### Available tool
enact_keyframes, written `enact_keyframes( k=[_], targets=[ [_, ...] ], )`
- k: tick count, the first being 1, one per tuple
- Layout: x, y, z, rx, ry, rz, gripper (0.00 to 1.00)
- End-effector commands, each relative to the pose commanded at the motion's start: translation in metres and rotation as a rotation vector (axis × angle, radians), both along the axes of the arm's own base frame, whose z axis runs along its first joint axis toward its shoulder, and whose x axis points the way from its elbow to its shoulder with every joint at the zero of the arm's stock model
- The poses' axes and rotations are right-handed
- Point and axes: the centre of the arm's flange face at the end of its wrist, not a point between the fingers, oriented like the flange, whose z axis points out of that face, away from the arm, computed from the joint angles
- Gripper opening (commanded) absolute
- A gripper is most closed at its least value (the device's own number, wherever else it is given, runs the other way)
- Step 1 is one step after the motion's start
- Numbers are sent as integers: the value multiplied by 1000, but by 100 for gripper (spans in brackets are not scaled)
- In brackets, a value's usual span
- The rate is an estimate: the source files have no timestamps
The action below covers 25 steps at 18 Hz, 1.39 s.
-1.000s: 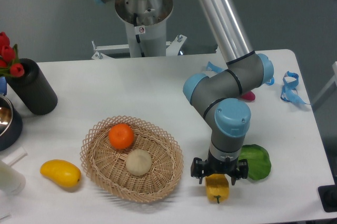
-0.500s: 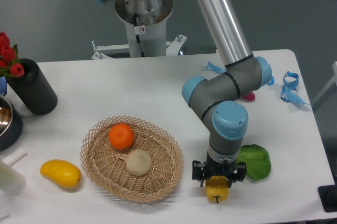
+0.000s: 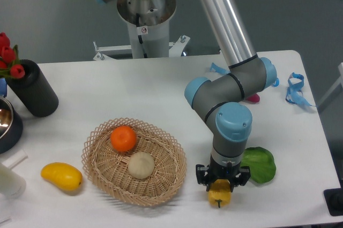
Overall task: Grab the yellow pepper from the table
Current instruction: 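Lift the grasped yellow pepper up off the table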
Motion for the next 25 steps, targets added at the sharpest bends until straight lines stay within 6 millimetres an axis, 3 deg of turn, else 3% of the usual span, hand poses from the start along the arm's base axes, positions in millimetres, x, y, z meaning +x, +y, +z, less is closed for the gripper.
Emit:
enact_keyframes(
  k=[1,6,8,11,13,16,25],
  targets=[
    [0,0,9,3,14,-9,42],
    [11,-9,104,62,142,-98,42],
    [20,-17,126,46,182,-195,42],
    [34,-30,135,15,200,-311,42],
    [50,-38,156,23,224,-343,42],
    [67,-51,173,40,226,-344,42],
    [73,-53,186,54,234,-319,41]
  ],
)
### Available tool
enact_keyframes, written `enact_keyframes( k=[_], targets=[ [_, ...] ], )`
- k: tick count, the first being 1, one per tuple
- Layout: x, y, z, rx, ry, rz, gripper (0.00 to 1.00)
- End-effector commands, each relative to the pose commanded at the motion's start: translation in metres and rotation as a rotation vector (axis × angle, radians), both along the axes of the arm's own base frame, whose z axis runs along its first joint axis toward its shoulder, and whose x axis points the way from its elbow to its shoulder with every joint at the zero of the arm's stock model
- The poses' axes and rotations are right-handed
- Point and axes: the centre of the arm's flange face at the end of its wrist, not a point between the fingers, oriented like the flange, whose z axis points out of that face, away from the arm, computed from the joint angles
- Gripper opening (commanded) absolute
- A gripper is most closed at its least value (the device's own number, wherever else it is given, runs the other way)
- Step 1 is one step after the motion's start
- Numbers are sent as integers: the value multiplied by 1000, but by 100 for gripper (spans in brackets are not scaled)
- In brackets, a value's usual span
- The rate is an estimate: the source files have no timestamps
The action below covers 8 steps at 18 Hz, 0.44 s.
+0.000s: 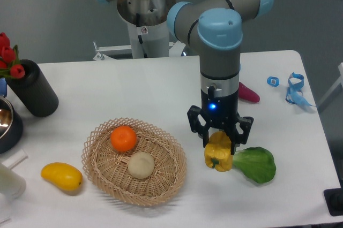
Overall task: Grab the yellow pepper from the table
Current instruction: 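Lift the grasped yellow pepper up off the table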
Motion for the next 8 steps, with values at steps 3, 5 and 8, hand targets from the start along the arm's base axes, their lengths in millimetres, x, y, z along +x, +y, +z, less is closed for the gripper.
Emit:
enact_keyframes(
  k=[3,5,8],
  targets=[
    [-1,0,2,2,2,2,41],
    [-2,0,4,4,6,2,41],
    [-2,2,3,4,6,0,41]
  ],
)
